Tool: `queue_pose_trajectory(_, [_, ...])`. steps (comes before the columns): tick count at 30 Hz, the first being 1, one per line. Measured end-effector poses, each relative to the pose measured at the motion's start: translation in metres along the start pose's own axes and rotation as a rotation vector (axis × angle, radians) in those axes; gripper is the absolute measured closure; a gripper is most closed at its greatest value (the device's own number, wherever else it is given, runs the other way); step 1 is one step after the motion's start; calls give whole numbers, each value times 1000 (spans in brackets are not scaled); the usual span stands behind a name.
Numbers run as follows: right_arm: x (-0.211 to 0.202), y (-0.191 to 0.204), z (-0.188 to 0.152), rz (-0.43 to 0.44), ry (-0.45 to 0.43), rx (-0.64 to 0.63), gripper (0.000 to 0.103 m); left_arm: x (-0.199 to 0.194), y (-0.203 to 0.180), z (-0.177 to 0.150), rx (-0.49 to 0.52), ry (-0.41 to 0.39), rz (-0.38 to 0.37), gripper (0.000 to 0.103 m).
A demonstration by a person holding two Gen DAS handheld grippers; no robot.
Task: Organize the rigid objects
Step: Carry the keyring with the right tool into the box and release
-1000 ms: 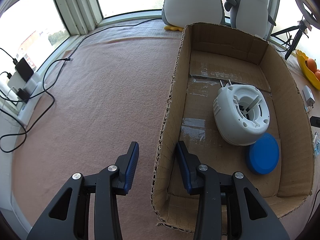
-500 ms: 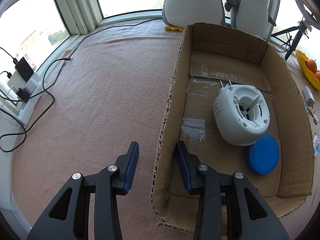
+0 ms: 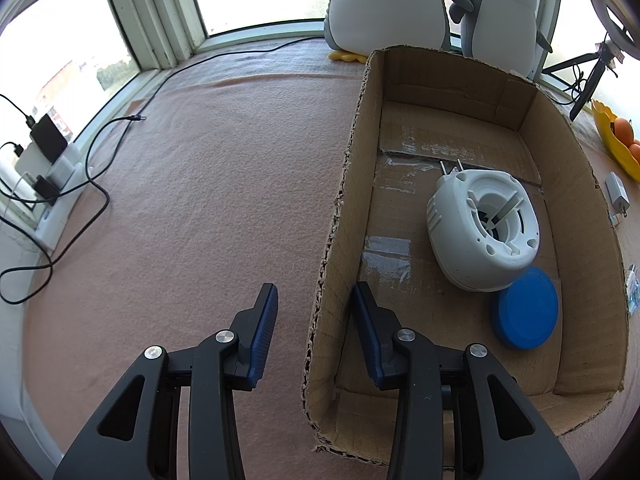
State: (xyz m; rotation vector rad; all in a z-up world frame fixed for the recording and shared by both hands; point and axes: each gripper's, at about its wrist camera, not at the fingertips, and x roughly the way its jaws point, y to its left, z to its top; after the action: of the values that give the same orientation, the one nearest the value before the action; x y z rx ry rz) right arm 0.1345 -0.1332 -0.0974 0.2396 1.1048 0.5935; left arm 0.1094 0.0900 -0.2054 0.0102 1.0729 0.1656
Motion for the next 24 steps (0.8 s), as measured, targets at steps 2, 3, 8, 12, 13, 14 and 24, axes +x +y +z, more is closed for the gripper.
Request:
queue_pose_trajectory(2, [10, 16, -3, 10, 21, -35, 101, 0, 0, 0, -1, 0, -1, 65])
queue_pose_trajectory(3, [10, 16, -3, 10, 21, -35, 101, 0, 0, 0, -2, 0, -2, 65])
queue_pose_trajectory(8, [30, 33, -11, 21, 50, -74, 101, 1, 0, 1, 1, -1, -3, 65])
queue_pose_trajectory(12, [43, 42, -16, 19, 80, -101, 101, 1, 0, 1, 1, -2, -3, 65])
queue_pose_trajectory(13, [45, 44, -17, 20, 85, -107, 101, 1, 1, 0, -1, -2, -4, 65])
queue_pose_trajectory(14, [47, 45, -17, 18, 89, -113, 101, 0, 1, 0, 0, -2, -4, 65])
queue_pose_trajectory(24, [45, 56, -20, -3, 87, -182, 87, 0, 0, 0, 1, -2, -3, 65])
